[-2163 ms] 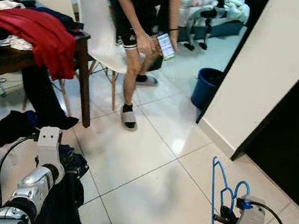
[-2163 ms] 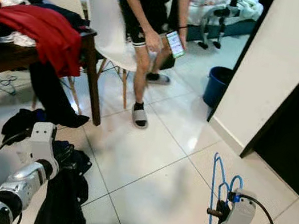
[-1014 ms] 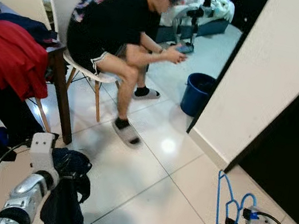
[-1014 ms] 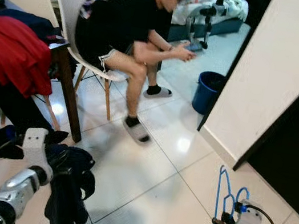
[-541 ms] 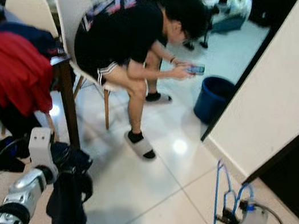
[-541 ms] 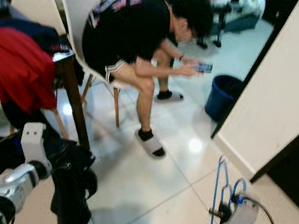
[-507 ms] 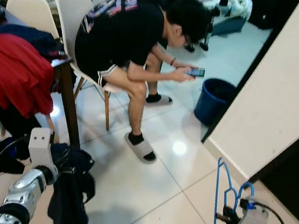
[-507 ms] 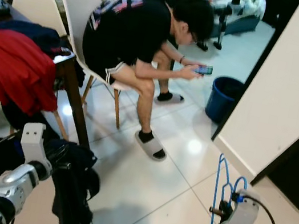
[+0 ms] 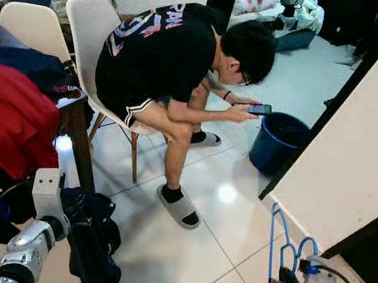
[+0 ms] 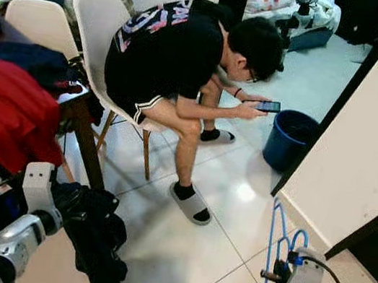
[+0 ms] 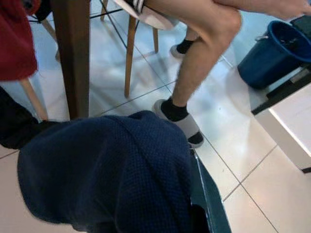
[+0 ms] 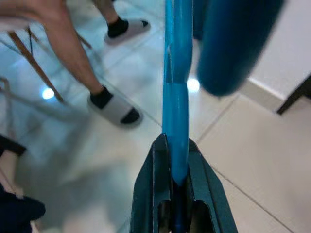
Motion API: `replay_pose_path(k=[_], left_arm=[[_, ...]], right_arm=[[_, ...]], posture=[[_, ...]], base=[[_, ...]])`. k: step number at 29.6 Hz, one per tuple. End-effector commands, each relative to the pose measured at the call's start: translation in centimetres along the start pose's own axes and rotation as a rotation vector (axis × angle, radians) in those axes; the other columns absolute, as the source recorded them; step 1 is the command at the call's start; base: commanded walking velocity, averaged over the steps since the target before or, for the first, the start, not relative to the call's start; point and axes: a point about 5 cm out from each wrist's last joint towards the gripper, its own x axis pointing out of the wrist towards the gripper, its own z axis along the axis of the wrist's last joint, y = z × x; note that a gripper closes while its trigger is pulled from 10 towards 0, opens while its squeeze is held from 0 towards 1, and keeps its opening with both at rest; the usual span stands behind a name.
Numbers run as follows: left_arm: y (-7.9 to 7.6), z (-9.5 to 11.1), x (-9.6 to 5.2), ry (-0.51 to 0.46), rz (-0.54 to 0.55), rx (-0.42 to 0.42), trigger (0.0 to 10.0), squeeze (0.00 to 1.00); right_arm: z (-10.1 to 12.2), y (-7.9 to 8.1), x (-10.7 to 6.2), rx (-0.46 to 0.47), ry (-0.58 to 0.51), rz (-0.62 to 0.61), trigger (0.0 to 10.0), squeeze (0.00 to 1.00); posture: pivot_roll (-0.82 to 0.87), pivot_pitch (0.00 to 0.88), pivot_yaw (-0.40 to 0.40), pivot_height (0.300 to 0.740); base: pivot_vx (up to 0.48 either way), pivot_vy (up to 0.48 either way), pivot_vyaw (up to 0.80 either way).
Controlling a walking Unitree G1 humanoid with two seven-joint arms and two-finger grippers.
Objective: Hang hanger
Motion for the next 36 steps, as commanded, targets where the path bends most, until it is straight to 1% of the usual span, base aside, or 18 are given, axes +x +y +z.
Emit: replay_pose_path(k=[1, 4, 12, 15, 16, 17, 18, 19, 20, 22, 23, 24, 27, 30, 31, 33, 35, 36], left_arm=[[0.2, 0.4, -0.1, -0.030, -0.004, 0.005, 10.0, 0.00], [0.1, 0.6, 0.0, -0.037, -0.009, 0.008, 10.0, 0.00], [-3.4, 5.3, 1.9, -0.193, -0.250, 0.076, 10.0, 0.00], [-7.5, 10.0, 2.3, -0.322, -0.534, 0.109, 10.0, 0.00], [-7.5, 10.0, 2.3, -0.322, -0.534, 0.109, 10.0, 0.00], [-9.8, 12.3, 1.8, -0.387, -0.682, 0.134, 10.0, 0.00], [-9.8, 12.3, 1.8, -0.387, -0.682, 0.134, 10.0, 0.00], [-12.4, 15.2, 0.8, -0.469, -0.836, 0.157, 10.0, 0.00], [-12.4, 15.2, 0.8, -0.469, -0.836, 0.157, 10.0, 0.00], [-15.1, 20.7, -1.2, -0.635, -0.970, 0.189, 10.0, 0.00], [-15.1, 20.7, -1.2, -0.635, -0.970, 0.189, 10.0, 0.00], [-15.0, 24.4, -2.0, -0.756, -0.922, 0.181, 10.0, 0.00], [-15.0, 24.4, -2.0, -0.756, -0.922, 0.181, 10.0, 0.00], [-13.7, 30.2, -3.6, -0.963, -0.719, 0.136, 10.0, 0.00], [-13.7, 30.2, -3.6, -0.963, -0.719, 0.136, 10.0, 0.00], [-13.3, 34.8, -6.4, -1.135, -0.547, 0.168, 10.0, 0.00], [-13.3, 34.8, -6.4, -1.135, -0.547, 0.168, 10.0, 0.00], [-13.6, 37.9, -9.5, -1.251, -0.481, 0.224, 10.0, 0.00]], right_arm=[[-0.5, -0.2, -0.3, 0.021, 0.021, -0.015, 10.0, 0.00], [-0.4, -0.2, -0.3, 0.031, 0.021, -0.023, 10.0, 0.00], [2.6, 0.0, 1.2, 0.079, -0.078, -0.059, 10.0, 0.00], [6.3, 0.8, 2.4, 0.067, -0.186, -0.029, 10.0, 0.00], [6.3, 0.8, 2.4, 0.067, -0.186, -0.029, 10.0, 0.00], [8.1, 1.4, 2.9, 0.046, -0.235, 0.001, 10.0, 0.00], [8.1, 1.4, 2.9, 0.046, -0.235, 0.001, 10.0, 0.00], [10.1, 2.4, 3.3, 0.028, -0.291, 0.053, 10.0, 0.00], [10.1, 2.4, 3.3, 0.028, -0.291, 0.053, 10.0, 0.00], [13.3, 5.1, 3.6, -0.011, -0.369, 0.202, 10.0, 0.00], [13.3, 5.1, 3.6, -0.011, -0.369, 0.202, 10.0, 0.00], [14.7, 7.1, 3.3, -0.035, -0.406, 0.329, 10.0, 0.00], [14.7, 7.1, 3.3, -0.035, -0.406, 0.329, 10.0, 0.00], [16.4, 10.1, 2.3, -0.051, -0.450, 0.515, 10.0, 0.00], [16.4, 10.1, 2.3, -0.051, -0.450, 0.515, 10.0, 0.00], [17.5, 11.8, 1.6, -0.042, -0.488, 0.610, 10.0, 0.00], [17.5, 11.8, 1.6, -0.042, -0.488, 0.610, 10.0, 0.00], [18.3, 12.3, 1.3, -0.033, -0.503, 0.638, 10.0, 0.00]], posture=[[0.07, 0.132, -0.045, 0.740], [0.05, 0.136, -0.041, 0.740], [0.07, 0.121, -0.036, 0.740], [0.06, 0.116, -0.044, 0.740], [0.06, 0.116, -0.044, 0.740], [0.06, 0.113, -0.048, 0.740], [0.06, 0.113, -0.048, 0.740], [0.06, 0.106, -0.050, 0.740], [0.06, 0.106, -0.050, 0.740], [0.07, 0.106, -0.048, 0.740], [0.07, 0.106, -0.048, 0.740], [0.07, 0.109, -0.045, 0.740], [0.07, 0.109, -0.045, 0.740], [0.08, 0.117, -0.052, 0.740], [0.08, 0.117, -0.052, 0.740], [0.09, 0.121, -0.060, 0.740], [0.09, 0.121, -0.060, 0.740], [0.09, 0.122, -0.057, 0.740]], base=[[0.416, 0.000, 0.00], [0.416, 0.000, 0.00], [0.420, 0.000, 0.00], [0.416, 0.000, 0.00], [0.416, 0.000, 0.00], [0.416, 0.000, 0.00], [0.416, 0.000, 0.00], [0.412, 0.000, 0.00], [0.412, 0.000, 0.00], [0.394, 0.000, 0.00], [0.394, 0.000, 0.00], [0.360, 0.000, 0.00], [0.360, 0.000, 0.00], [0.212, 0.000, 0.27], [0.000, 0.000, 0.80], [0.000, 0.000, 0.80], [0.000, 0.000, 0.80], [0.000, 0.000, 0.80]])
